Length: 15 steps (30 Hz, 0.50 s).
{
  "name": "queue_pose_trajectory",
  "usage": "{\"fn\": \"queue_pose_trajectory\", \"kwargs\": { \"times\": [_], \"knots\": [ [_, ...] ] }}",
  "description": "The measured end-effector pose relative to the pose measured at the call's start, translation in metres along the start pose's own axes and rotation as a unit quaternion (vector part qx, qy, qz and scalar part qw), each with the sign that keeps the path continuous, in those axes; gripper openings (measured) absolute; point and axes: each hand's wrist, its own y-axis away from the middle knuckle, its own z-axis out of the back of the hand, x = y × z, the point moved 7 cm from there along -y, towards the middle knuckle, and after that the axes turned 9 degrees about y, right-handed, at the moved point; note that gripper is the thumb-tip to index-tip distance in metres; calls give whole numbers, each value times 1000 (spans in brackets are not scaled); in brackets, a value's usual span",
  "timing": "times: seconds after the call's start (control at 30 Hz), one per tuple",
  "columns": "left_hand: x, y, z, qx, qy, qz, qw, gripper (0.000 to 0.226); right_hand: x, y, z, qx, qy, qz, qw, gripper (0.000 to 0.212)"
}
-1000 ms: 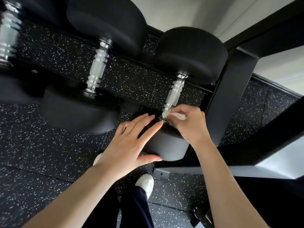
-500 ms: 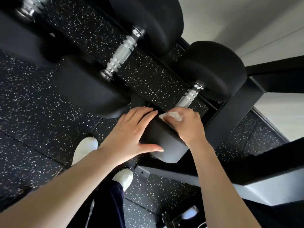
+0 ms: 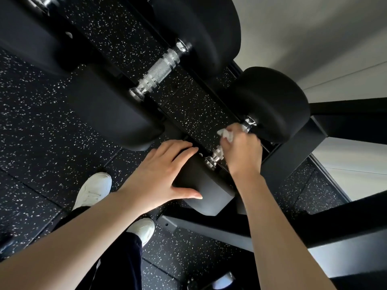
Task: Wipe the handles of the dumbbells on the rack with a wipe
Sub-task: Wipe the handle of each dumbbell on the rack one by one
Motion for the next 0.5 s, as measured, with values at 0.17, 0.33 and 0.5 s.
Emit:
{"fn": "queue_pose_trajectory", "kwargs": {
  "times": [0.17, 0.33, 0.5],
  "knots": [
    [1, 1, 0, -2, 9, 0, 1000, 91, -28, -25, 17, -84, -40, -70, 993, 22],
    [1, 1, -1, -3, 6, -5, 1000, 90, -33, -15, 15, -190, -85, -122, 970, 19],
    [1, 0, 0, 0, 1, -7, 1000, 90, -39, -2, 11, -260, -186, -164, 933, 15]
  ]
}}
